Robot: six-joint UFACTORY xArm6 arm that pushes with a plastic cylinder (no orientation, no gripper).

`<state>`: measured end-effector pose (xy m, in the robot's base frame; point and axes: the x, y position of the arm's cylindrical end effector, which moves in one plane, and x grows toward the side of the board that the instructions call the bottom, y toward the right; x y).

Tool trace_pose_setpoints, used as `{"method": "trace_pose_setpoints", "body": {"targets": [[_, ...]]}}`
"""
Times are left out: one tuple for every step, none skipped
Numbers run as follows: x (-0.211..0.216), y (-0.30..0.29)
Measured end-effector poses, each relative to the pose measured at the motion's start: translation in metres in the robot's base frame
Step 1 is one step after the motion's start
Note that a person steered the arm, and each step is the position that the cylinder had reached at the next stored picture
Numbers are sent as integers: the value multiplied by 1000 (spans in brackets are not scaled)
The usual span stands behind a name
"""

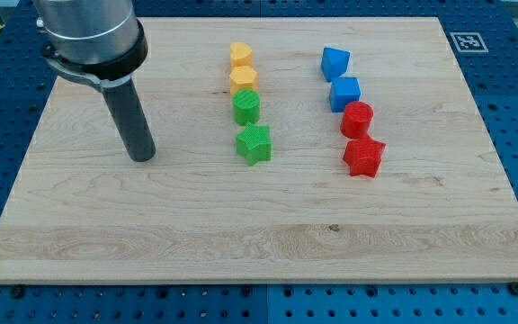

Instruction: Slide red stat a bit up

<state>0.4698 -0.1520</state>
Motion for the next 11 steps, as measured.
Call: {"method": "trace_pose_setpoints", "body": {"targets": [[0, 0], [3, 6], [32, 17], [66, 82], [83, 160], [82, 222], [60, 262], [47, 262], [47, 263], [42, 277], [39, 282]]}}
